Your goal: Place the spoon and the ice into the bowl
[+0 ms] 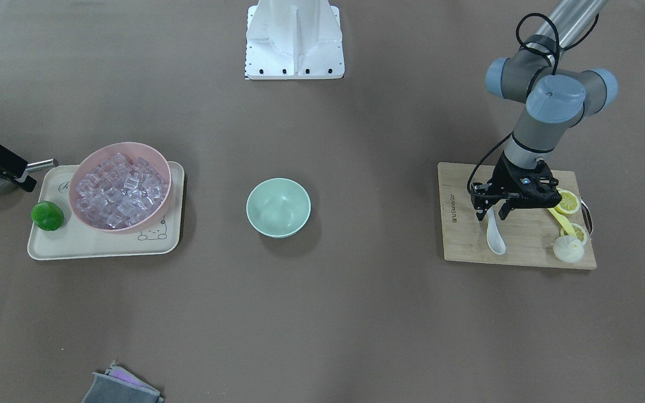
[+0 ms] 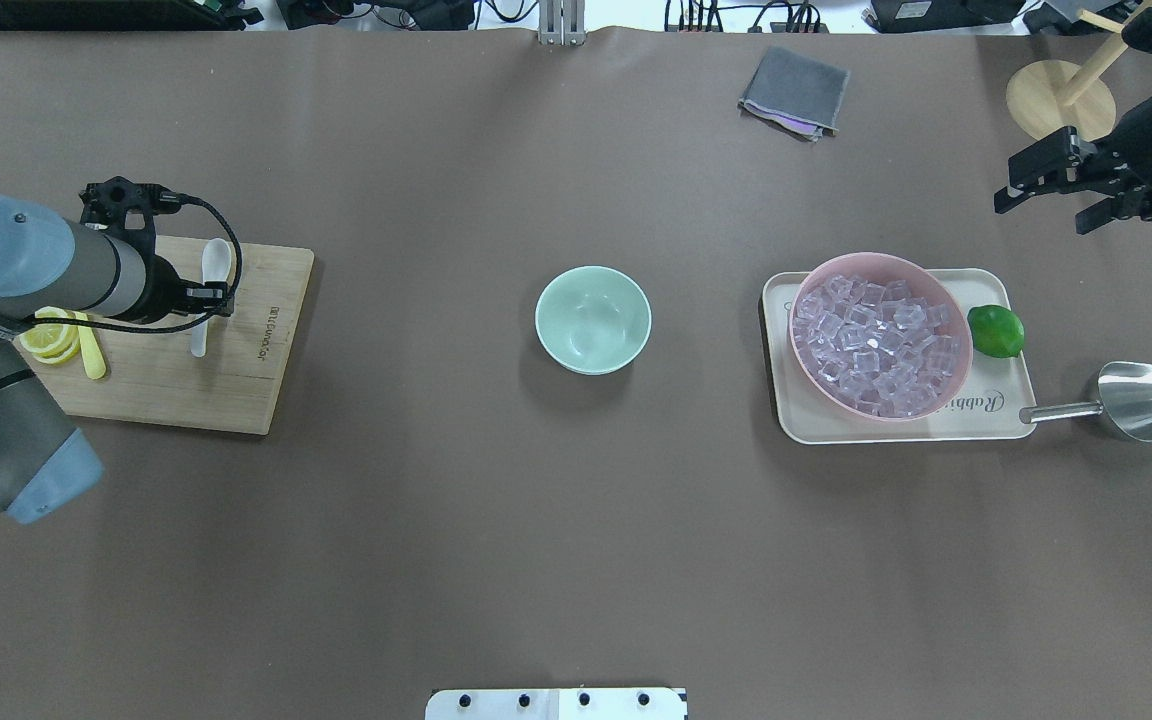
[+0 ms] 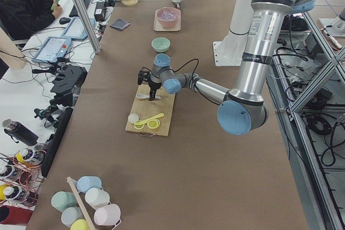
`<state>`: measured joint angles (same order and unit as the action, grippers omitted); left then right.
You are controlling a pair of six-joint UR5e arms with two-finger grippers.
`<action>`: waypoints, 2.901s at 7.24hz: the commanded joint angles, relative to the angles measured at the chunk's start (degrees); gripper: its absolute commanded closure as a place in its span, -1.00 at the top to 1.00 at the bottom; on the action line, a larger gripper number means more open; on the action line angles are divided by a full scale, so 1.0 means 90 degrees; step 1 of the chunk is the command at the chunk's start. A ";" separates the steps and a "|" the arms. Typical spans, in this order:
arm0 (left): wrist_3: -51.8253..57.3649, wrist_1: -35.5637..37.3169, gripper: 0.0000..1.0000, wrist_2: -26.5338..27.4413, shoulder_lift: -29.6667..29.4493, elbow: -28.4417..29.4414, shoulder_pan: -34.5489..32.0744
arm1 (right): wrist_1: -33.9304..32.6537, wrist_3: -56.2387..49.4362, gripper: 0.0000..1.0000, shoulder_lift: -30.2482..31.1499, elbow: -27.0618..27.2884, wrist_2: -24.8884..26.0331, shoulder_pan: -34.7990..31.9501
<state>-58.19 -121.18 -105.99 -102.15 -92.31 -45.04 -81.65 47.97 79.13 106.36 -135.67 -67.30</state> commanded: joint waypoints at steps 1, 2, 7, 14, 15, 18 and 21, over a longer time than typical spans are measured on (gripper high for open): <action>0.0011 0.0017 -0.80 -0.0010 -0.0027 0.0022 0.0005 | 0.0000 0.0060 1.00 -0.0032 0.0008 0.0015 0.0037; 0.0108 0.0007 -1.00 -0.0058 0.0002 0.0023 0.0005 | 0.0000 0.0109 1.00 -0.0032 0.0038 0.0015 0.0046; 0.0402 0.0522 -1.00 -0.1172 -0.0366 -0.0358 -0.0825 | -0.0019 0.0285 1.00 -0.0062 -0.0011 0.0513 0.0758; 0.0402 0.0798 -1.00 -0.1162 -0.0730 -0.0358 -0.0825 | 0.0010 0.0285 1.00 -0.0803 -0.0898 0.1382 0.1579; 0.0392 0.0808 -1.00 -0.1172 -0.0759 -0.0368 -0.0825 | 0.0010 0.0295 1.00 -0.0910 -0.1035 0.1383 0.1618; 0.0294 0.0818 -1.00 -0.1182 -0.1188 -0.0310 -0.0767 | 0.0029 0.0324 1.00 -0.0921 -0.1075 0.1383 0.1774; 0.0275 0.0798 -1.00 -0.1143 -0.1219 -0.0231 -0.0670 | 0.0039 0.0568 1.00 -0.0970 -0.1066 0.1460 0.1970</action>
<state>-55.62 -113.90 -116.45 -112.91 -94.61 -51.50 -81.31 52.71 70.51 96.81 -123.01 -50.23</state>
